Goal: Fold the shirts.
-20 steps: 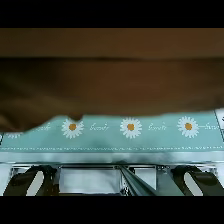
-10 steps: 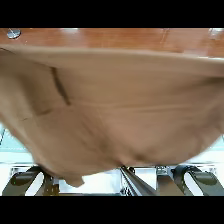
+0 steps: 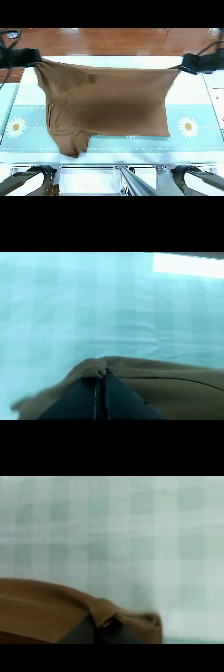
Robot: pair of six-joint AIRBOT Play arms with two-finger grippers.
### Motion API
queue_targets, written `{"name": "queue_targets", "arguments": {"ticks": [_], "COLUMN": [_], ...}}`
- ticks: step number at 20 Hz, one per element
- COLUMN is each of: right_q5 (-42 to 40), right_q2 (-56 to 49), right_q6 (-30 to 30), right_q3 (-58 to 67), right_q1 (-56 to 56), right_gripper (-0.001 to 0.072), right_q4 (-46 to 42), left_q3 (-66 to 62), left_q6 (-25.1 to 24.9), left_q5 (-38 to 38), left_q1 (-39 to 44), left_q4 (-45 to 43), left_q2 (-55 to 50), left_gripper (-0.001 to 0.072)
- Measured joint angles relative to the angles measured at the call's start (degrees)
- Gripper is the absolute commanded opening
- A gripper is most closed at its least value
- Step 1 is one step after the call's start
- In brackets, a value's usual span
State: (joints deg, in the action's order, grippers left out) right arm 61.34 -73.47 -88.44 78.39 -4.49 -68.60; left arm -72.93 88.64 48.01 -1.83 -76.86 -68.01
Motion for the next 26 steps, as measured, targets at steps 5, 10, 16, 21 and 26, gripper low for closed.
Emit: {"name": "queue_targets", "arguments": {"ticks": [5,10,16,21,26], "right_q5": [-2.23,4.87,20.52,23.34,21.46], "right_q2": [-21.42,-30.56,-30.77,-30.77,-28.41], "right_q6": [0.15,-0.92,2.47,2.14,0.76], "right_q3": [12.48,21.44,22.84,16.00,12.52], "right_q1": [0.00,-1.70,-4.74,-2.56,-1.92], "right_gripper": [0.0030,0.0030,0.0030,0.0321,0.0621], "right_q4": [6.51,9.44,8.28,3.26,1.29], "left_q3": [0.13,-0.09,-0.90,-0.48,-1.20], "left_q6": [3.32,4.37,-1.36,-4.15,-5.60], "left_q5": [-8.76,-7.15,8.37,19.82,28.96], "left_q1": [-0.02,-1.66,-8.15,-9.62,-10.43], "left_q4": [8.28,12.72,13.86,13.99,13.62], "left_q2": [-12.20,-17.51,-19.43,-23.85,-25.44], "left_gripper": [0.0016,0.0016,0.0017,0.0258,0.0702]}}
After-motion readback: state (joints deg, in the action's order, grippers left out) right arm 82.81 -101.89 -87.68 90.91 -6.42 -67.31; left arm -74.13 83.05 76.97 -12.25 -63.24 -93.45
